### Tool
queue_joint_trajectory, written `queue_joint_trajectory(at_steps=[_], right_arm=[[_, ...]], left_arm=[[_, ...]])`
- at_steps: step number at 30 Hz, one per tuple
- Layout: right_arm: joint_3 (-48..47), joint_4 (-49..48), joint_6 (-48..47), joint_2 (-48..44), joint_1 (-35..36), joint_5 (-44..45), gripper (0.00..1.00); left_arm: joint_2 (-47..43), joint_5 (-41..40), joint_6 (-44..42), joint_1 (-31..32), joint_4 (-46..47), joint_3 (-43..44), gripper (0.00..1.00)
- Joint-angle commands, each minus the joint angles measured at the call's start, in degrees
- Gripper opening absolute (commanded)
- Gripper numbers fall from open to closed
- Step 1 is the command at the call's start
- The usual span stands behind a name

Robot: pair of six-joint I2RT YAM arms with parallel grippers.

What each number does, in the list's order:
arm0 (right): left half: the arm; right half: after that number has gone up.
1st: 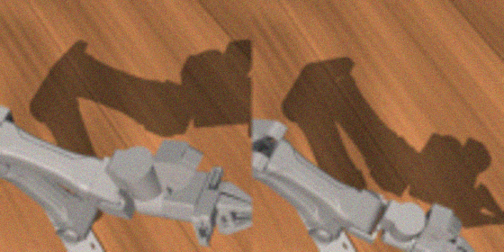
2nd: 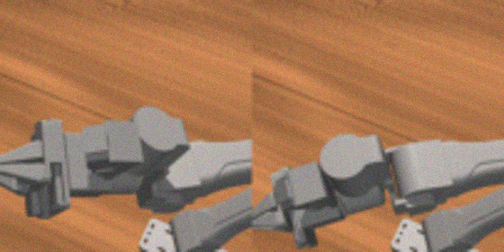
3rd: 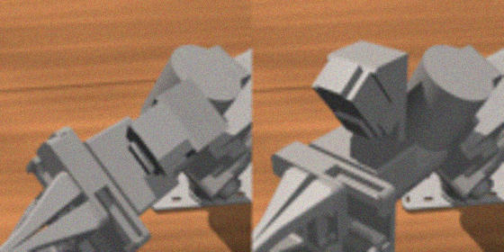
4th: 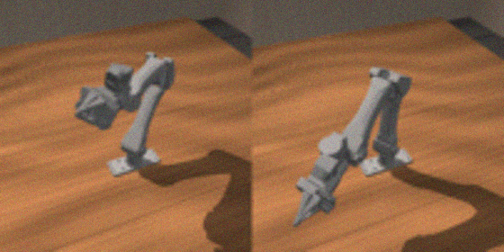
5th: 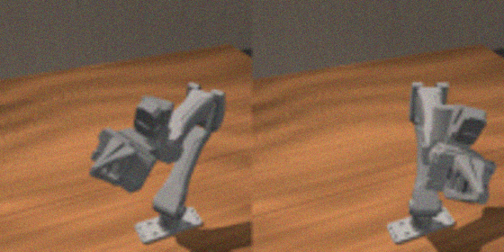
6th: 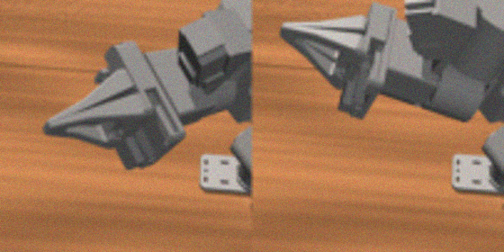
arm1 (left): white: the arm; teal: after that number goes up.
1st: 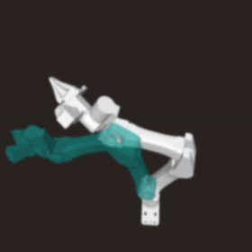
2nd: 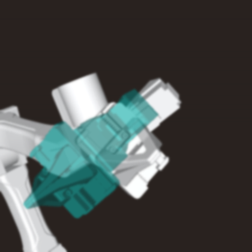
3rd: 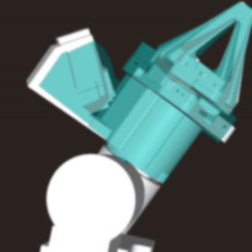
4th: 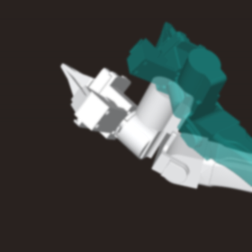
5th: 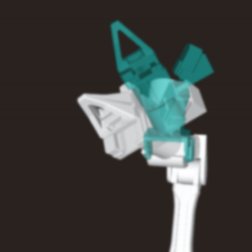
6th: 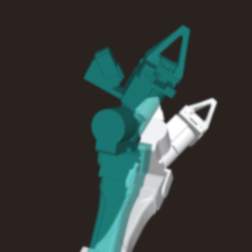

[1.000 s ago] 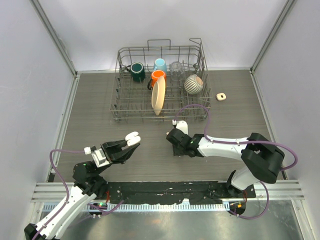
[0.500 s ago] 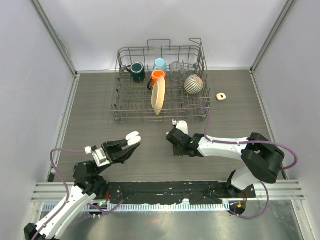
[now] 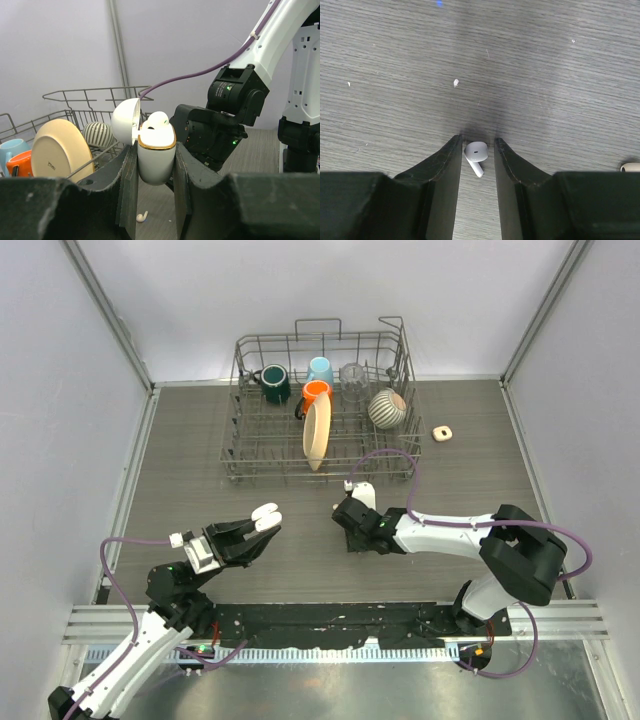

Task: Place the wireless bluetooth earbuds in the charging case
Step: Pick up the earbud from the center of the board.

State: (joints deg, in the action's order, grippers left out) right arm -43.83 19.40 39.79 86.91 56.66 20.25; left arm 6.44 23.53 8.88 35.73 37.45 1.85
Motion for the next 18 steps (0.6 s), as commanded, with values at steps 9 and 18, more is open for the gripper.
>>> queue_joint_trajectory(at_steps=[9,18], right_arm=[[-1.34,-0.15,1.42,-0.08,0.29,1.02,0.27],[3.13,-2.61,14.6,-2.97,0.29,4.62,0.23]], left_arm=[[-1.34,-1.03,-0.18,-0.04,1.31,-2.81,0.0],[-1.69,-1.38,-0.18,-0.04,0.87,-2.81,0.0]])
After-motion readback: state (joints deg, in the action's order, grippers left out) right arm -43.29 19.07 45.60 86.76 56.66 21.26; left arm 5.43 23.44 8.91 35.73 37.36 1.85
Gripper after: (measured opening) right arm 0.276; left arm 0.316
